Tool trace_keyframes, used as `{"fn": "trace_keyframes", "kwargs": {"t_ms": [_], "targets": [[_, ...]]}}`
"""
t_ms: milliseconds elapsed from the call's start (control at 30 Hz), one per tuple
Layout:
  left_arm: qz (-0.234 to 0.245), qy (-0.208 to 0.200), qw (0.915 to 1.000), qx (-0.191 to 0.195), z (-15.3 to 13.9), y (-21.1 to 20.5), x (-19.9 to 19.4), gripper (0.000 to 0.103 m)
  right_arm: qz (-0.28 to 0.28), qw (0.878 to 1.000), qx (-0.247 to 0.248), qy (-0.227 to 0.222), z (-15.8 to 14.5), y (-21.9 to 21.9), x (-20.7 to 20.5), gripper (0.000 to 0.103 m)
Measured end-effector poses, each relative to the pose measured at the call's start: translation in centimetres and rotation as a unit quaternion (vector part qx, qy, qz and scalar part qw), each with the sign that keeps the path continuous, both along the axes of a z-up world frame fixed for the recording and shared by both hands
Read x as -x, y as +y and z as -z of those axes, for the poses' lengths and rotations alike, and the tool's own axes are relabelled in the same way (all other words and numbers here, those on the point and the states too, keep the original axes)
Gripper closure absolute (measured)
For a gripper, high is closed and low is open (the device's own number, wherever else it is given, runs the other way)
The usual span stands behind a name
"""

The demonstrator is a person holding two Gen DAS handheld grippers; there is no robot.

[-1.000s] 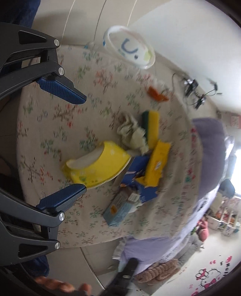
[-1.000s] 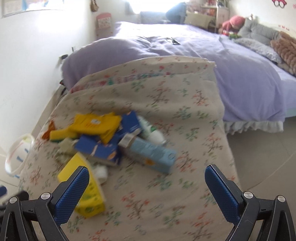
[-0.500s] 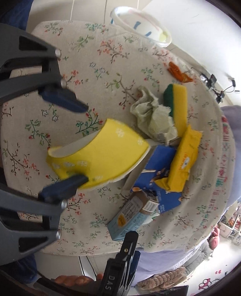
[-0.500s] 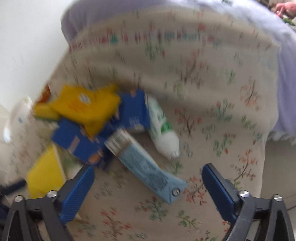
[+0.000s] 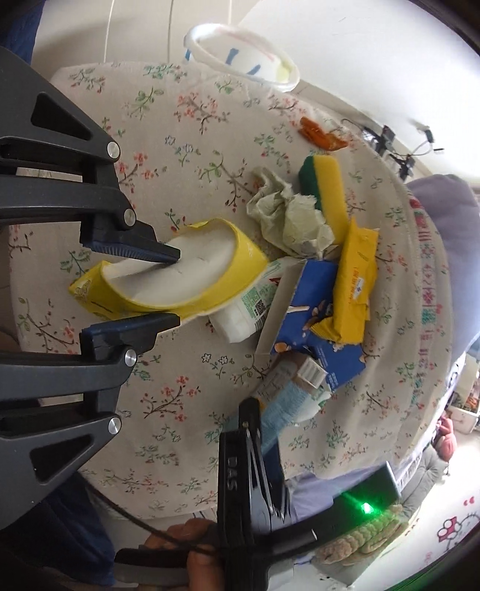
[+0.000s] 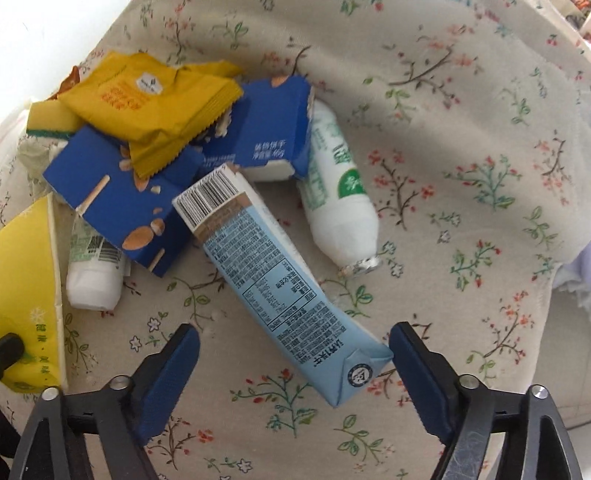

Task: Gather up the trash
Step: 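Grasp the yellow paper cup with the left tool while the right tool grasps the milk carton, then drop the yellow cup and milk carton into the white bucket with both tools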

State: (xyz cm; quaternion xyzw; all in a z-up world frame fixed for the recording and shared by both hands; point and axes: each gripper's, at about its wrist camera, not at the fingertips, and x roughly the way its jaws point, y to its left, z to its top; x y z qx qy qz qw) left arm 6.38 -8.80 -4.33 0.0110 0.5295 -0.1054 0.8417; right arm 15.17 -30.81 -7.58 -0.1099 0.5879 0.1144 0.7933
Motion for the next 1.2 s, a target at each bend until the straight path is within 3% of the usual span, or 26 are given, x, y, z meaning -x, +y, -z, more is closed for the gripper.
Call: {"fn": "trace_keyframes", "kwargs": {"t_ms": [33,100,133,267,500,633,700,900,1100,1200], "targets": [[0.003,-0.006,1.0,-0.002,-0.3,0.1,0.4,0.074,0.001,1.0,-0.009,0.004,0.1,0.2,0.1,0.027],[0.012,-0.018,0.9997,-0.005,-1.1,0.5,1.2,0.074,-0.006,1.0,-0.025,0.012,0.4,1.1,0.5,0.053],[0.015,-0.021,0.9997,-0.003,-1.4,0.7,1.6,0.074,-0.009,1.0,-0.023,0.012,0.6,1.6,0.6,0.058],[0.009,-0.026,0.9994,0.022,-3.0,3.7,2.3,0.074,-0.011,1.0,0.0,0.012,1.5,2.7,1.7,0.068],[-0.006,-0.034,0.9958,0.085,-7.2,10.1,0.9,0.074,0.032,0.997,-0.069,-0.003,-1.2,1.4,4.9,0.068],[-0.039,-0.053,0.995,0.075,-9.5,14.7,-1.5,0.074,0.04,0.994,-0.103,-0.026,-3.3,0.6,5.8,0.068],[-0.059,-0.045,0.9931,0.09,-10.0,17.9,-3.8,0.074,0.039,0.99,-0.132,-0.041,-5.0,1.4,5.7,0.068],[-0.165,0.002,0.9769,0.136,-6.2,27.2,-9.2,0.074,0.019,0.974,-0.221,-0.051,-7.1,5.7,5.4,0.068],[-0.224,0.066,0.9585,0.163,-1.5,32.3,-11.9,0.074,-0.017,0.971,-0.238,-0.024,-5.6,11.7,4.1,0.068],[-0.239,0.083,0.9552,0.154,0.4,33.0,-12.9,0.074,-0.041,0.971,-0.237,-0.012,-5.1,15.8,3.0,0.068]]}}
